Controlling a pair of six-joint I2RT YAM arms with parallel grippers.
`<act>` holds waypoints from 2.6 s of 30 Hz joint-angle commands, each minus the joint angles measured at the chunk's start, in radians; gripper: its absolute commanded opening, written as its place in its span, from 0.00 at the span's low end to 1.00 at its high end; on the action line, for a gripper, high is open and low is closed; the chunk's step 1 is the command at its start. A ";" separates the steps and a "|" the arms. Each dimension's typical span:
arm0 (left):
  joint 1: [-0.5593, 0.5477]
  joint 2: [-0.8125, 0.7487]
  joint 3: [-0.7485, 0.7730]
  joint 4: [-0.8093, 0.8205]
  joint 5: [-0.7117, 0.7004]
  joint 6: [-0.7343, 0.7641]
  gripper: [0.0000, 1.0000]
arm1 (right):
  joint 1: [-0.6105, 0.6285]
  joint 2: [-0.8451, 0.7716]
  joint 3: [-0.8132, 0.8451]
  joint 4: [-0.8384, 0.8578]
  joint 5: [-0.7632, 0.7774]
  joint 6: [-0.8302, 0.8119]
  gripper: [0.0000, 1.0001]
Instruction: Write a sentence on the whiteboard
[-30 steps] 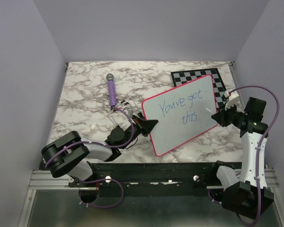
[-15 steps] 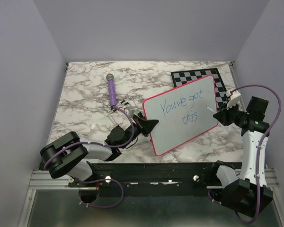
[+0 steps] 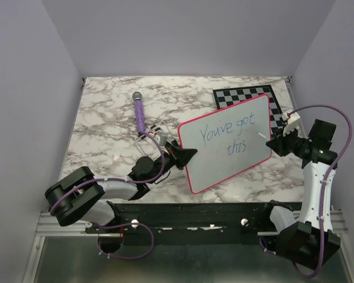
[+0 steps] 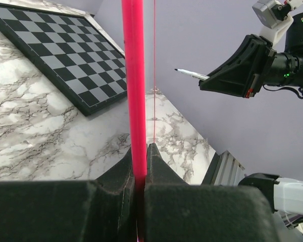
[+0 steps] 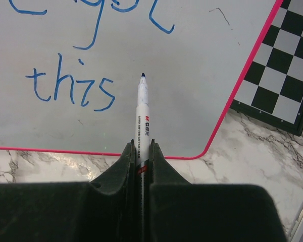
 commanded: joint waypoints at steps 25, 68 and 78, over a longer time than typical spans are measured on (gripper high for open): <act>0.087 -0.042 -0.056 -0.088 0.210 0.061 0.00 | -0.013 0.004 0.028 -0.124 -0.097 -0.133 0.01; 0.087 -0.033 -0.108 0.011 0.146 0.010 0.00 | -0.013 -0.098 -0.083 -0.061 -0.082 -0.156 0.01; 0.089 -0.024 -0.108 0.018 0.144 0.007 0.00 | -0.015 -0.086 -0.091 0.014 0.015 -0.072 0.00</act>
